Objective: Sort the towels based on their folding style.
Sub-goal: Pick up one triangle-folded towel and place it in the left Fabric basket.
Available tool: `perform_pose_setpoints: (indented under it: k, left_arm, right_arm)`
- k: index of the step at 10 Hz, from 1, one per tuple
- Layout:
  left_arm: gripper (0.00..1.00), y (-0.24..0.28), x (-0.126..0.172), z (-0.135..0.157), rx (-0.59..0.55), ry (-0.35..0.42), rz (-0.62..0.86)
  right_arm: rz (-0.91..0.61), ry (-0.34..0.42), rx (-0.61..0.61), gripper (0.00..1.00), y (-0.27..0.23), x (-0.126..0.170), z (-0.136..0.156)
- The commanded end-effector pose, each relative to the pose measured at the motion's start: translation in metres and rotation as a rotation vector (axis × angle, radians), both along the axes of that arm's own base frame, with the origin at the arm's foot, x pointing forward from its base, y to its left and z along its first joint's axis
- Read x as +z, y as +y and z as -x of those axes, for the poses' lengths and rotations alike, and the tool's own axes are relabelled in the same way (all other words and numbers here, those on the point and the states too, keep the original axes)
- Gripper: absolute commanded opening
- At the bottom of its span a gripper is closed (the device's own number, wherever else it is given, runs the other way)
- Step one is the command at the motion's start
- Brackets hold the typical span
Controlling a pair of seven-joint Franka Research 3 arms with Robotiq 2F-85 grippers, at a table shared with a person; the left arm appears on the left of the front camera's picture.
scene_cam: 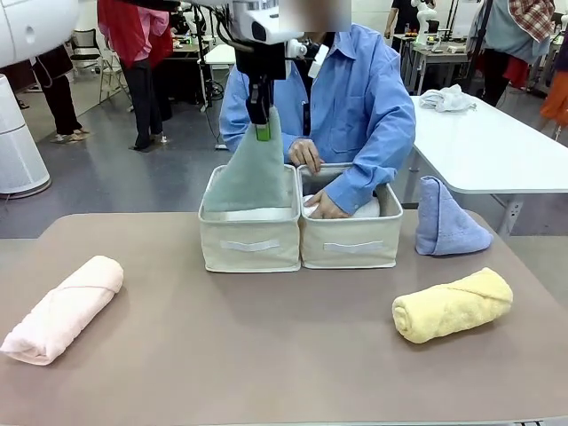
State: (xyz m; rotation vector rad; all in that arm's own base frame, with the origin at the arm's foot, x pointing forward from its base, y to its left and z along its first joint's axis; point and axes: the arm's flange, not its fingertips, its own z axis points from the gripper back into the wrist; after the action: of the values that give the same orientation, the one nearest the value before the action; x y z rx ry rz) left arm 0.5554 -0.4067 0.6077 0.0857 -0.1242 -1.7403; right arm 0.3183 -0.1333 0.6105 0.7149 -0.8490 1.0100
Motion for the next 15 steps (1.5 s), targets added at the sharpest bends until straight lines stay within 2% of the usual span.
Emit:
perform_pose_setpoints:
  k: [1, 7, 11, 14, 15]
  left_arm:
    - [0.18, -0.009, 0.002, -0.006, -0.024, -0.011, 0.000]
    - [0.18, -0.038, -0.046, -0.024, -0.048, 0.032, -0.084]
    - [0.18, -0.051, -0.091, -0.030, -0.061, 0.130, -0.173]
    - [0.18, -0.053, -0.099, -0.030, -0.072, 0.142, -0.187]
    - [0.61, -0.053, -0.099, -0.029, -0.082, 0.142, -0.185]
  right_arm:
    - [-0.006, -0.008, 0.005, 1.00, 0.001, -0.001, 0.000]
    - [-0.006, -0.008, 0.005, 1.00, 0.001, -0.001, 0.000]
    - [-0.006, -0.008, 0.005, 1.00, 0.001, -0.001, 0.000]
    - [-0.006, -0.008, 0.005, 1.00, 0.001, -0.001, 0.000]
    - [-0.006, -0.008, 0.005, 1.00, 0.001, -0.001, 0.000]
